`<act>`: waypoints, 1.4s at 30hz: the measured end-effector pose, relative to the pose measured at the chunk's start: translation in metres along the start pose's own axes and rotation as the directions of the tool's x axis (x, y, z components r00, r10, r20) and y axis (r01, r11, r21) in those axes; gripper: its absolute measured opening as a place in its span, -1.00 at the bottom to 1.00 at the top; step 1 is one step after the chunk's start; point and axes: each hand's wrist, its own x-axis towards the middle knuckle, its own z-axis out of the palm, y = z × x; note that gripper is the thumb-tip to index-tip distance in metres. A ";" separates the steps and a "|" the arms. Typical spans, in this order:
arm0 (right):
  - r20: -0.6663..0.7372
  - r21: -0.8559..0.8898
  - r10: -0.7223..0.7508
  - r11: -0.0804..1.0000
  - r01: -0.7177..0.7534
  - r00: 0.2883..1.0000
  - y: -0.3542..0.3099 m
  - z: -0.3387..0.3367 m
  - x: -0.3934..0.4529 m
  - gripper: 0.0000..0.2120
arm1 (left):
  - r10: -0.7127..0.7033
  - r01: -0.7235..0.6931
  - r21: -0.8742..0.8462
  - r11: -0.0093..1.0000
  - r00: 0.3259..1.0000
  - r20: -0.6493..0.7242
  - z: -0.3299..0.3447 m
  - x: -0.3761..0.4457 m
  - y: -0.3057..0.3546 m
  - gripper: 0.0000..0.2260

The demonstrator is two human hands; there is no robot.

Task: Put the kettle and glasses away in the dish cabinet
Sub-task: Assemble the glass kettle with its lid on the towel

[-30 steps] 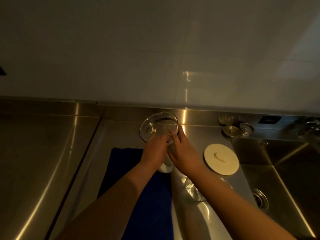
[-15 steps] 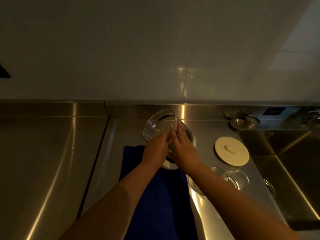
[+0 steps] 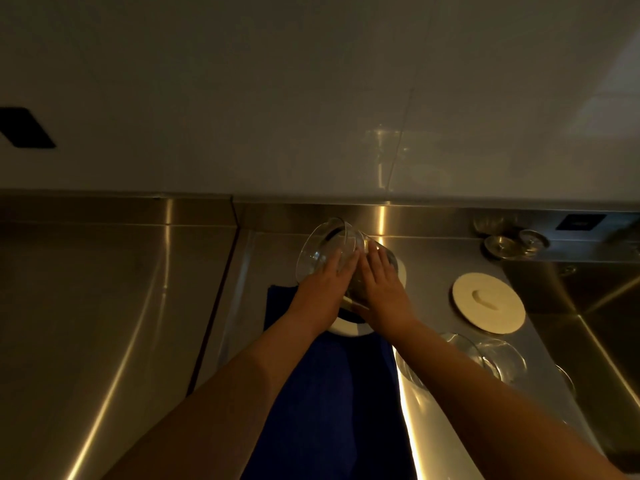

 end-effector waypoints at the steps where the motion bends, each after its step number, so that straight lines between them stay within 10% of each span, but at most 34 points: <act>1: 0.008 -0.005 -0.010 1.000 0.010 1.000 -0.001 0.000 0.001 0.03 | 0.001 -0.001 0.016 1.000 1.000 -0.010 0.001 -0.001 0.000 -0.20; 31: 0.097 -0.172 -0.259 0.947 0.273 0.961 -0.034 0.017 -0.004 -0.15 | -0.190 0.174 0.335 0.926 0.982 0.016 0.016 -0.029 -0.040 -0.20; 42: -0.045 0.013 0.051 0.999 -0.051 0.998 -0.015 0.025 -0.035 -0.12 | -0.059 0.006 0.311 0.950 0.985 0.161 0.019 -0.013 -0.032 0.01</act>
